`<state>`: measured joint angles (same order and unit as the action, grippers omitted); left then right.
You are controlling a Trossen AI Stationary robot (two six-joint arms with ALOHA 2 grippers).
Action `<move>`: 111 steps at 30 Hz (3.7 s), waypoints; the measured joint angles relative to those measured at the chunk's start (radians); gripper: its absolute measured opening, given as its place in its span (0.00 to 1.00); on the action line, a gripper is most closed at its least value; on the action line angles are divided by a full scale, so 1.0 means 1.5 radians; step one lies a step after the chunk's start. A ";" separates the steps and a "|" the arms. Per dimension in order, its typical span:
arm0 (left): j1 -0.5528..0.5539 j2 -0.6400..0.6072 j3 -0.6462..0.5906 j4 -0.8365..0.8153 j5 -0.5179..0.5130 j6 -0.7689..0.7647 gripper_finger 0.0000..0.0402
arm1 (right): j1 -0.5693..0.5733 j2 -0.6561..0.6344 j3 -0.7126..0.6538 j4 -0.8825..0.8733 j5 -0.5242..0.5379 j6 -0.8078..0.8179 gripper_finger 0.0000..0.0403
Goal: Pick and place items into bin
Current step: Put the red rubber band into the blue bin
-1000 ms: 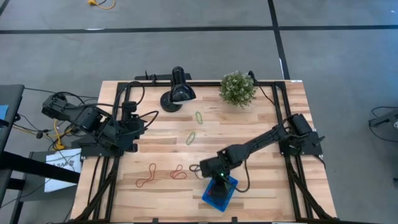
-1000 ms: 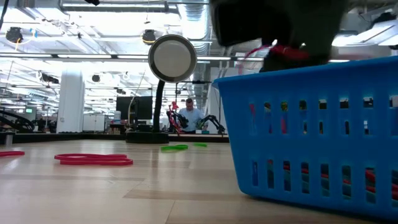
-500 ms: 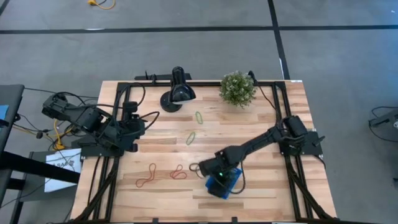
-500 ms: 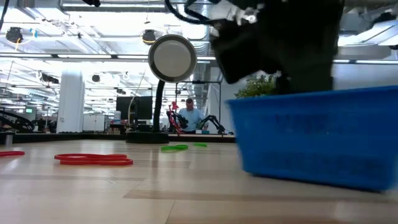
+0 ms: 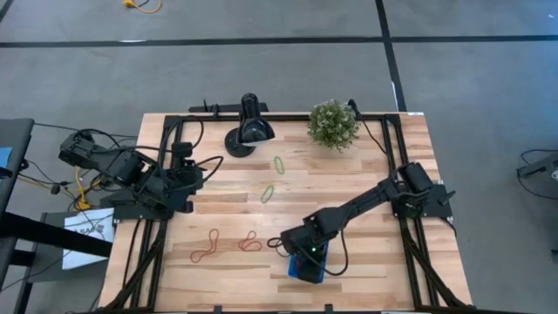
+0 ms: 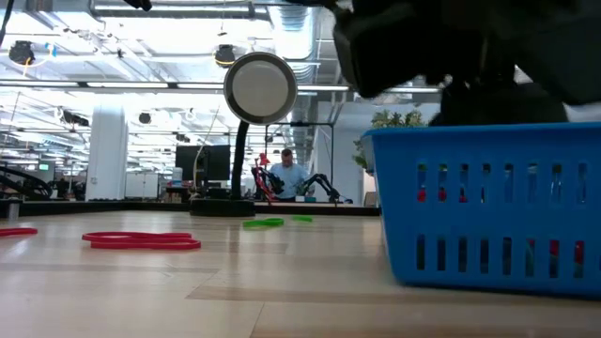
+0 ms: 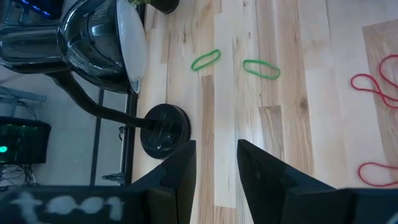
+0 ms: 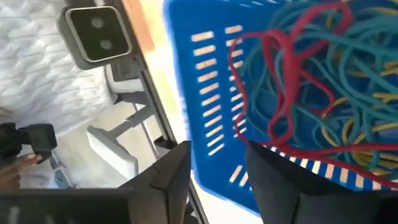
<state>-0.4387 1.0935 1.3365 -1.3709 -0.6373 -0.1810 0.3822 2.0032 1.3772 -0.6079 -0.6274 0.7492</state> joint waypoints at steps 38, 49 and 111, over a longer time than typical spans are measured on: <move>-0.022 -0.416 -0.519 0.427 0.213 -0.224 0.27 | 0.086 -0.426 -0.237 0.142 0.632 -0.302 0.33; -0.022 -0.338 -0.682 0.509 0.328 -0.292 0.27 | 0.002 -0.469 -0.397 0.372 0.585 -0.272 0.33; -0.184 0.037 -0.777 0.883 0.196 -0.114 0.26 | -0.011 -0.427 -0.397 0.391 0.504 -0.207 0.33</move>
<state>-0.7153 1.1488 0.1709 -0.0458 -0.3429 -0.3515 0.3660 1.3621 0.7810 -0.0216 0.1291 0.4385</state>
